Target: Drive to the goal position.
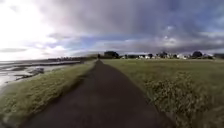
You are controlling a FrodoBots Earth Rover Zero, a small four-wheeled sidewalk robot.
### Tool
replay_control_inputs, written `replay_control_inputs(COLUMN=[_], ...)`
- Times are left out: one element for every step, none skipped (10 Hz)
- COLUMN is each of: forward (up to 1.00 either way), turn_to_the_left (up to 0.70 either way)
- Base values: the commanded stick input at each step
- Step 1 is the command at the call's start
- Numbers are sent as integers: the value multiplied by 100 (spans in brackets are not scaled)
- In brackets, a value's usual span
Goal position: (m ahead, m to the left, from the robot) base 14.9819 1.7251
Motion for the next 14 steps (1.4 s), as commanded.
replay_control_inputs(forward=[70, 70, 70, 70, 70, 70, 70, 70, 70, 70, 70, 70, 70, 70], turn_to_the_left=[0, 0, 0, 0, 0, 0, 0, 0, 0, 0, 0, 0, 0, 0])
